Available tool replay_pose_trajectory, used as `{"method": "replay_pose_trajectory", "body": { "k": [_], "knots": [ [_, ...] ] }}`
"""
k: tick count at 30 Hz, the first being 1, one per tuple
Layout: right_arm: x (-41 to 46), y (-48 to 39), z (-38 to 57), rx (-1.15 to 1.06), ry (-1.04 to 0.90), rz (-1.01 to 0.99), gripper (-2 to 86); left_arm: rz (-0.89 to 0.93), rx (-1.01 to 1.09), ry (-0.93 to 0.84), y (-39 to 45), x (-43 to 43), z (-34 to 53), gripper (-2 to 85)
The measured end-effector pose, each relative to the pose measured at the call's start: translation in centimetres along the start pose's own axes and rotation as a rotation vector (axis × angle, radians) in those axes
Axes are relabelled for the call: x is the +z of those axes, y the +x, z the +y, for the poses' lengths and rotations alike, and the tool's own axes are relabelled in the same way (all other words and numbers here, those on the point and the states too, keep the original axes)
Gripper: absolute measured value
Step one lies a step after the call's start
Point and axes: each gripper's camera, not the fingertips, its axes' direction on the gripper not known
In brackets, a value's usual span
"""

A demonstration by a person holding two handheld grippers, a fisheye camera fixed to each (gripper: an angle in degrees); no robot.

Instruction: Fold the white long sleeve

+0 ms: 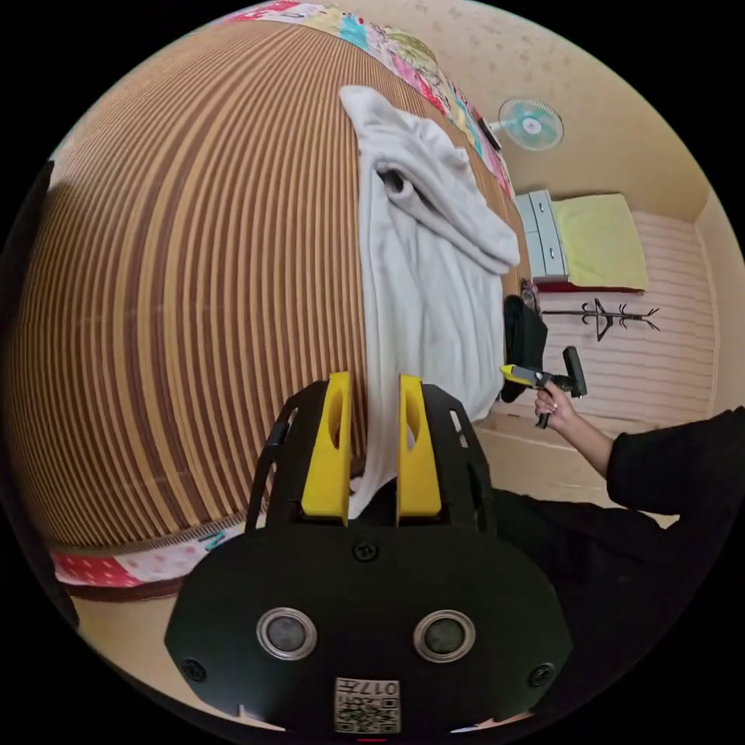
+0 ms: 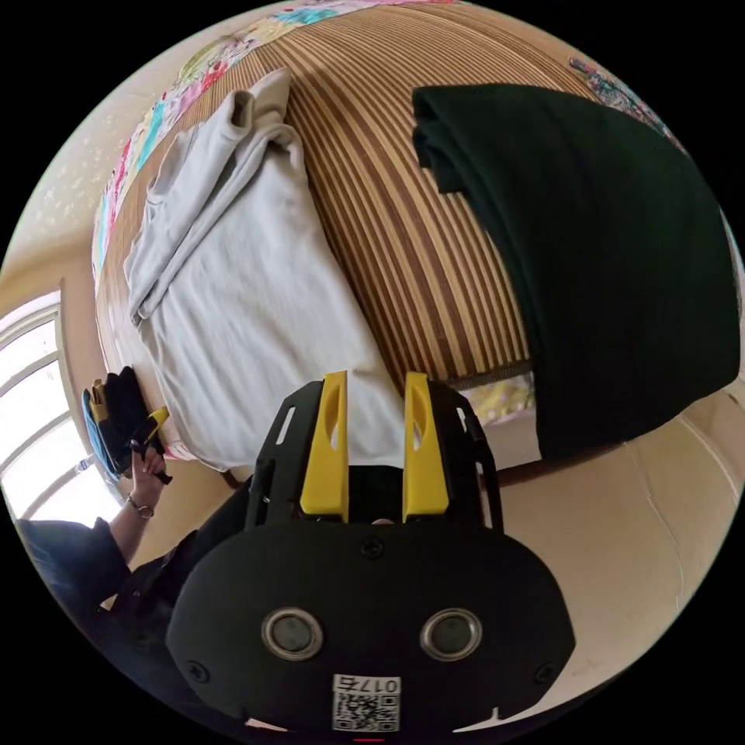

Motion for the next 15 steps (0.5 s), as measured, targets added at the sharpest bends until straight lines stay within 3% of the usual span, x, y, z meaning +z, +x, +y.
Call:
{"method": "replay_pose_trajectory", "body": {
  "k": [3, 9, 12, 15],
  "knots": [
    [-0.2, 1.0, 1.7, -0.032, 0.032, 0.053, 10.1, -0.028, 0.004, -0.061, 0.8, 0.8, 2.7, 9.2],
    [3.3, 5.0, 3.3, -0.148, -0.200, 0.111, 12.8, -0.151, 0.023, -0.194, -0.5, 1.1, 6.2, 10.5],
    [4.2, 7.8, 2.8, -0.166, -0.238, 0.045, 13.4, -0.253, 0.073, -0.307, -1.6, 2.4, 6.8, 13.6],
    [4.9, 11.2, 1.7, -0.114, -0.245, -0.041, 13.0, -0.237, 0.107, -0.348, -3.3, 3.2, 6.2, 14.3]
  ]
}}
